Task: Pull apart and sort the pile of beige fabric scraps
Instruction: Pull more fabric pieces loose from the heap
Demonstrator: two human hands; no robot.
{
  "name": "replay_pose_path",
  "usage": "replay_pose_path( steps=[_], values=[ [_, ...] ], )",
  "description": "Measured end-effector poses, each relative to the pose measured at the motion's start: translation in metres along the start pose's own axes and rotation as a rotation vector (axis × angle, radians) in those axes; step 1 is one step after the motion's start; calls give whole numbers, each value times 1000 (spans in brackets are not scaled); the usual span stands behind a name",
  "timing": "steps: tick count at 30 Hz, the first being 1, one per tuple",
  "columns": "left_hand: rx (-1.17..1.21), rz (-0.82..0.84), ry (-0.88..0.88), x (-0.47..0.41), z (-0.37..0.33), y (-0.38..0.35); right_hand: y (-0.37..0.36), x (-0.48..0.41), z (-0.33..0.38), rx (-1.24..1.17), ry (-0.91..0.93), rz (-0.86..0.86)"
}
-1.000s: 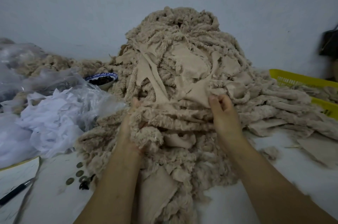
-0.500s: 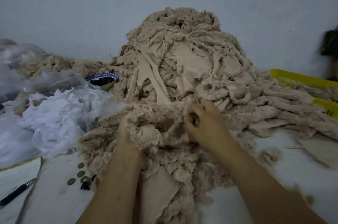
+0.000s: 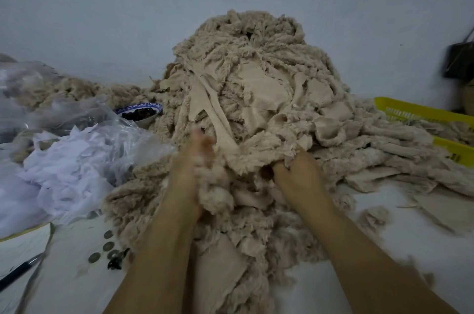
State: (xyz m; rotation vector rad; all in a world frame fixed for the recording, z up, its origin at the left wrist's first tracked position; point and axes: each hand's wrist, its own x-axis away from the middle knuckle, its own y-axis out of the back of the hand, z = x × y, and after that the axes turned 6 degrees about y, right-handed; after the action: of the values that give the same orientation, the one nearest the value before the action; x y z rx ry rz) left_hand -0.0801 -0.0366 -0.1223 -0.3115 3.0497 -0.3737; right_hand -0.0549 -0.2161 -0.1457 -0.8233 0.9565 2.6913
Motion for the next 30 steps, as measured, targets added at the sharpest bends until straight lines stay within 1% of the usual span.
replay_pose_path(
  steps=[1,2,3,4,5,7,9,10,12,14,15,16,17,18,19,21,22,23,25,26,28,29,30],
  values=[
    [-141,13,-50,2,1,-5,1,1,6,14,38,25],
    [-305,64,-79,5,3,-11,1,1,8,36,78,69],
    [-485,149,-122,4,13,-14,3,2,12,65,102,125],
    [-598,208,-120,9,15,-21,3,2,12,89,124,167],
    [-644,243,-120,11,17,-24,4,3,12,101,123,189],
    [-660,199,-128,7,22,-24,3,1,8,104,101,172],
    [-603,127,-137,6,20,-21,-1,0,7,97,97,134],
    [-516,103,-116,10,17,-22,-4,0,5,73,96,115],
    [-196,118,-16,14,9,-20,-9,0,1,13,30,120],
    [201,232,93,19,-6,-12,-7,-3,-7,-24,-126,157],
    [418,249,79,16,-12,-2,-5,-5,-14,-29,-207,155],
    [573,214,44,13,-17,6,-1,-7,-20,-46,-264,131],
    [624,163,18,9,-19,10,2,-8,-23,-61,-278,112],
    [604,125,33,9,-19,8,2,-8,-22,-54,-256,137],
    [526,86,67,6,-13,5,0,-6,-19,-33,-223,209],
    [308,36,120,7,-4,-11,-7,0,-4,-23,-131,328],
    [249,24,141,7,0,-17,-9,2,5,-35,-50,320],
    [235,12,150,5,3,-18,-8,2,13,-70,41,266],
    [282,47,160,2,4,-16,-4,3,18,-171,180,149],
    [322,88,168,2,3,-14,-3,4,19,-217,205,151],
    [374,153,172,2,3,-17,-8,8,21,-217,190,279],
    [333,149,163,3,5,-20,-12,10,21,-181,161,348],
    [258,136,148,5,7,-24,-18,10,19,-147,128,368]
  ],
)
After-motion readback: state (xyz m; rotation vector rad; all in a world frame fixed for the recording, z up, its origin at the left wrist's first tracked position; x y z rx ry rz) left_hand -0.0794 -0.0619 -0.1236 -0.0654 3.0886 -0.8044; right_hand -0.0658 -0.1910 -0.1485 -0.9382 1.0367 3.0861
